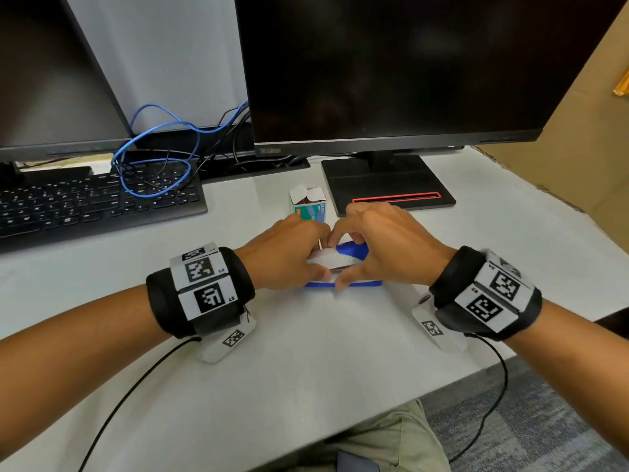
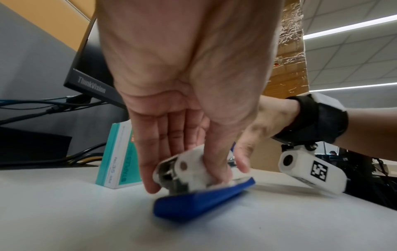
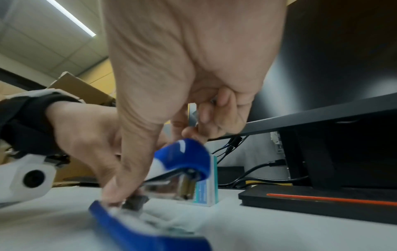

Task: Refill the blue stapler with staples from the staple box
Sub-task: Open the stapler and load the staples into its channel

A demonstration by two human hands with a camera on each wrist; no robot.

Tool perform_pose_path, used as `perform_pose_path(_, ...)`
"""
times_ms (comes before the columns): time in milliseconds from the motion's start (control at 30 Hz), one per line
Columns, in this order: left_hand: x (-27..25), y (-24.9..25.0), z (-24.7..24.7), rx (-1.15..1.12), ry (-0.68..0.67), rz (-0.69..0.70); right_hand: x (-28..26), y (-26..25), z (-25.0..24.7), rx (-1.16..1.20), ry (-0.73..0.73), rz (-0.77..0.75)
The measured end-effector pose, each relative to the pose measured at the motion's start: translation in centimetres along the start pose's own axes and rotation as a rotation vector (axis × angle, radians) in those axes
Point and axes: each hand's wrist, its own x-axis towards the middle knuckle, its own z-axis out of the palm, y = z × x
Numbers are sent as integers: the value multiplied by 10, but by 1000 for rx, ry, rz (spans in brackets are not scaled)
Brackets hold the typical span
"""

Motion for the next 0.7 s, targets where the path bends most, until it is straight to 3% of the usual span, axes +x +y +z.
perform_pose_path(167, -4, -1, 1, 155, -37, 6, -4, 16, -3, 66, -44, 75)
perform_pose_path(400, -1, 17, -4, 238, 81, 152, -3, 19, 0, 121, -133, 117)
perform_pose_path(700, -6, 9, -13, 60, 57, 156, -4, 21, 7, 128, -114, 167)
